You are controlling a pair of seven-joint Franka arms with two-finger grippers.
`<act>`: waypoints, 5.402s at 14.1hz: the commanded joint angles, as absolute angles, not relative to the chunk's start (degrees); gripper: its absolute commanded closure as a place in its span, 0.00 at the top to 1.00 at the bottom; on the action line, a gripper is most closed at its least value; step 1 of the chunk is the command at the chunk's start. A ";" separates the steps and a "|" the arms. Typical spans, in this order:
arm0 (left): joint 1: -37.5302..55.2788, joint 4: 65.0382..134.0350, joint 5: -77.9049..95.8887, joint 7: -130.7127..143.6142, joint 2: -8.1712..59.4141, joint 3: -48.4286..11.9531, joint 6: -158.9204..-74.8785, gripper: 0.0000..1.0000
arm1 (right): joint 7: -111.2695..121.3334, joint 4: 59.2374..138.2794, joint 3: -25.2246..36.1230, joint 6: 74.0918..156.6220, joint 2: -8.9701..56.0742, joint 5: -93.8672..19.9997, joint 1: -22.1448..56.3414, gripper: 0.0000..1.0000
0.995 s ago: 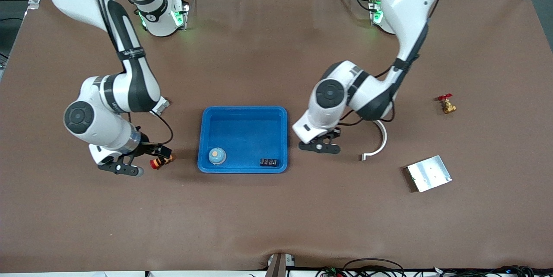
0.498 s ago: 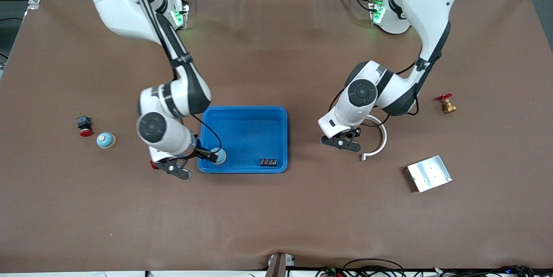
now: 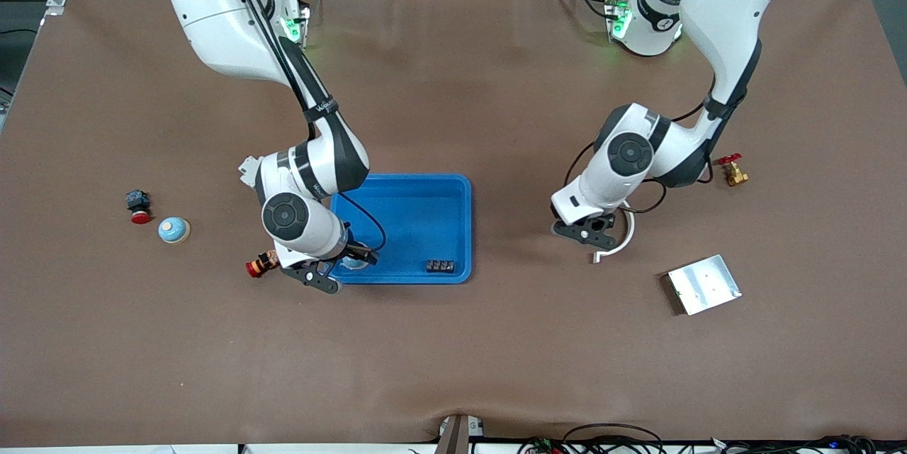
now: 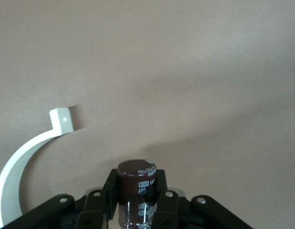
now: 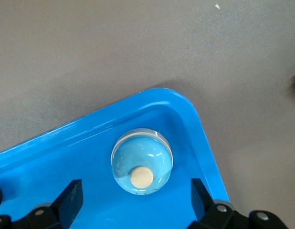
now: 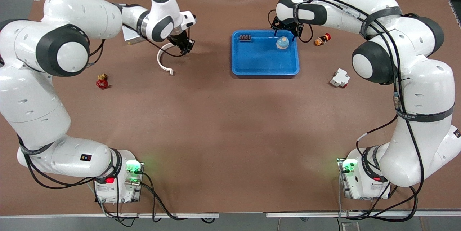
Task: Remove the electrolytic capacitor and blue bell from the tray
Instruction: 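Set the bell down with the right gripper while the left gripper lowers the capacitor, then return the right arm to rest while the left gripper reaches the second capacitor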
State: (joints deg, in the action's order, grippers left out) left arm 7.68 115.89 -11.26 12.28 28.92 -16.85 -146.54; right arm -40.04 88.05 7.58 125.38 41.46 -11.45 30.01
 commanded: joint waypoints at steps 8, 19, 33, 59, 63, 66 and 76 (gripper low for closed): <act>2.29 120.23 -12.04 15.19 25.75 -17.14 -148.89 0.00 | -41.04 86.66 7.29 129.72 44.91 -11.25 30.24 1.00; 2.37 123.04 -24.31 29.15 24.87 -17.05 -149.59 0.00 | -39.99 84.30 7.29 126.84 44.74 -11.42 29.88 0.23; -0.44 122.08 -28.74 36.03 30.05 -17.14 -154.60 0.87 | 16.86 81.21 19.86 112.32 40.96 -11.07 13.98 0.05; 4.73 102.15 -19.10 68.35 31.72 -24.26 -135.20 1.00 | 15.47 71.89 22.94 94.59 26.92 -12.93 11.42 1.00; 7.99 92.49 -16.52 89.24 36.02 -24.17 -133.33 1.00 | 11.89 72.51 16.80 87.38 17.51 -7.57 9.06 1.00; 10.54 86.94 -16.52 100.95 39.45 -24.00 -133.16 1.00 | 4.94 76.88 9.43 85.43 11.27 -0.03 5.55 1.00; 22.76 68.22 -14.94 119.00 49.21 -16.17 -123.33 1.00 | 4.83 86.49 0.79 97.12 3.78 0.70 -4.66 1.00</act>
